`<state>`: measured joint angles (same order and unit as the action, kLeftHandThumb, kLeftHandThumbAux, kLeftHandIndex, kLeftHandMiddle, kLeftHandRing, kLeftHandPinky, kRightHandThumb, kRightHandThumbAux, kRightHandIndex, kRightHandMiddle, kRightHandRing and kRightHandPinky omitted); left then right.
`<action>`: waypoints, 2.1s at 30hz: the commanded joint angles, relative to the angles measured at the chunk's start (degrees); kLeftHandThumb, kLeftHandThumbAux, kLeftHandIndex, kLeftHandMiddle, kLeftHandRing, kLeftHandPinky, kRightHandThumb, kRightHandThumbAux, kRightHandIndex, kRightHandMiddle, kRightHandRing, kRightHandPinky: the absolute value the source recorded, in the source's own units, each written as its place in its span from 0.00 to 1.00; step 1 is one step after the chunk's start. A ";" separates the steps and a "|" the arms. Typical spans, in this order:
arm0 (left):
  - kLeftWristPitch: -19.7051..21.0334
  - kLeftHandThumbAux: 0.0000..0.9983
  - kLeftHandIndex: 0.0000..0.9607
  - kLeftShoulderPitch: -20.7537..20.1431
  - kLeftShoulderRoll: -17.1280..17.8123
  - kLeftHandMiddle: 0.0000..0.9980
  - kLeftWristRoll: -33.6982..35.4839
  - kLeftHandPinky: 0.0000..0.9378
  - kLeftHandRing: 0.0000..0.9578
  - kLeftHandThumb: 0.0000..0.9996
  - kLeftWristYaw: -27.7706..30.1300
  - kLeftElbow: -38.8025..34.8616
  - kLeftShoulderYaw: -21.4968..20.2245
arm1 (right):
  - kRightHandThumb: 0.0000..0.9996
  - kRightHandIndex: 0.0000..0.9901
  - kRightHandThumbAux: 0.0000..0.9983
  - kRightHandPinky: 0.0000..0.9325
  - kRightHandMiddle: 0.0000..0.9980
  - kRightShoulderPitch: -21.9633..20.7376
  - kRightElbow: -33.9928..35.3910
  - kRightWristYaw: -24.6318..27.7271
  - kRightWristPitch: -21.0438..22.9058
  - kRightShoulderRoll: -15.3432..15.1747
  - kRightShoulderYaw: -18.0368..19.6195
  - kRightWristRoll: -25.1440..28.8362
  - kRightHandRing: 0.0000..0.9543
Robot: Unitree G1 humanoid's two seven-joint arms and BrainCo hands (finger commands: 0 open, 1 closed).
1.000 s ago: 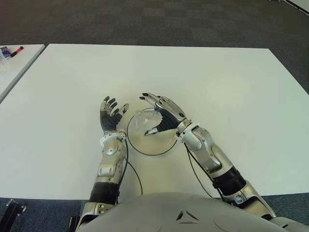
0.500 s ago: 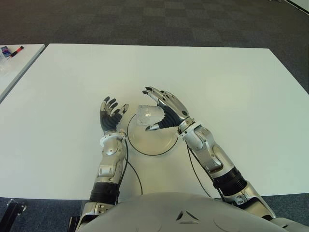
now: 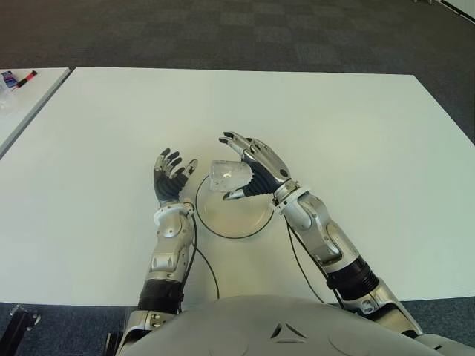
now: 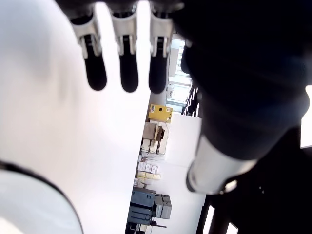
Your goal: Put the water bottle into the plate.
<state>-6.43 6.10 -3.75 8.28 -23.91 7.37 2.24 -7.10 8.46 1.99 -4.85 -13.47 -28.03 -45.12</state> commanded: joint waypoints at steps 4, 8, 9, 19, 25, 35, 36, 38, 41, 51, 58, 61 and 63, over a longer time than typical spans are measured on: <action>0.29 0.87 0.18 -0.16 -5.48 0.25 -0.62 0.28 0.25 0.09 -0.77 0.88 -0.08 | 0.00 0.00 0.92 0.00 0.00 -0.40 0.59 0.76 -0.04 0.39 0.92 1.28 0.00; 0.23 0.87 0.18 -0.28 -5.59 0.25 -0.77 0.28 0.26 0.09 -0.79 0.99 -0.07 | 0.00 0.00 0.92 0.00 0.00 -0.50 0.51 1.30 -0.09 0.26 1.09 1.69 0.00; 0.29 0.87 0.18 -0.32 -5.58 0.25 -0.82 0.28 0.26 0.09 -0.82 1.02 -0.06 | 0.00 0.00 0.92 0.00 0.00 -0.62 0.32 1.64 -0.14 0.15 1.09 1.85 0.00; 0.98 0.86 0.17 -0.45 -5.72 0.24 -0.73 0.27 0.25 0.08 -0.97 0.78 0.05 | 0.00 0.00 0.87 0.00 0.00 -1.70 -1.90 3.79 0.11 0.06 1.10 3.11 0.00; 0.60 0.87 0.18 -0.28 -5.92 0.25 -0.47 0.29 0.26 0.09 -0.87 0.52 0.15 | 0.00 0.00 0.84 0.00 0.00 -2.92 -5.58 6.45 -0.33 -0.03 1.27 6.05 0.00; 0.65 0.88 0.19 0.00 -6.22 0.26 -0.33 0.29 0.27 0.09 -1.04 0.11 0.30 | 0.00 0.00 0.85 0.00 0.00 -3.45 -7.70 8.52 -1.29 -0.41 1.58 9.03 0.00; 0.73 0.87 0.19 0.01 -6.21 0.25 -0.37 0.28 0.26 0.09 -1.06 0.08 0.33 | 0.00 0.00 0.86 0.00 0.00 -3.48 -8.04 8.47 -1.54 -0.38 1.65 9.34 0.00; 0.90 0.87 0.19 0.02 -6.22 0.25 -0.45 0.28 0.26 0.09 -1.14 0.00 0.39 | 0.00 0.00 0.87 0.00 0.00 -3.55 -8.58 8.33 -2.05 -0.38 1.77 9.86 0.00; 1.17 0.87 0.19 0.00 -6.22 0.25 -0.56 0.29 0.26 0.09 -1.31 -0.04 0.45 | 0.00 0.00 0.89 0.00 0.00 -3.75 -9.55 7.97 -3.03 -0.46 1.90 10.46 0.00; 1.78 0.86 0.18 0.05 -6.20 0.25 -0.64 0.28 0.26 0.08 -1.59 -0.39 0.64 | 0.01 0.00 0.94 0.00 0.00 -4.97 -15.05 6.53 -7.85 -0.31 2.34 11.76 0.00; 1.15 0.88 0.19 0.03 -6.30 0.25 -0.54 0.28 0.26 0.09 -1.63 -0.14 0.63 | 0.06 0.00 0.97 0.00 0.00 -6.74 -21.00 5.04 -11.29 -0.15 1.88 11.64 0.00; 1.05 0.88 0.20 0.00 -6.34 0.25 -0.47 0.29 0.26 0.09 -1.67 -0.07 0.60 | 0.07 0.00 0.98 0.00 0.00 -7.22 -22.52 4.77 -11.93 -0.12 1.73 11.44 0.00; 1.01 0.88 0.20 0.03 -6.39 0.25 -0.46 0.30 0.27 0.09 -1.71 -0.11 0.62 | 0.07 0.00 0.98 0.00 0.00 -7.41 -23.09 4.73 -12.14 -0.16 1.67 11.31 0.00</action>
<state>-5.39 5.98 -3.77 7.91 -24.77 7.00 2.78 -13.31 -13.21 7.40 -15.78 -13.80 -26.22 -34.10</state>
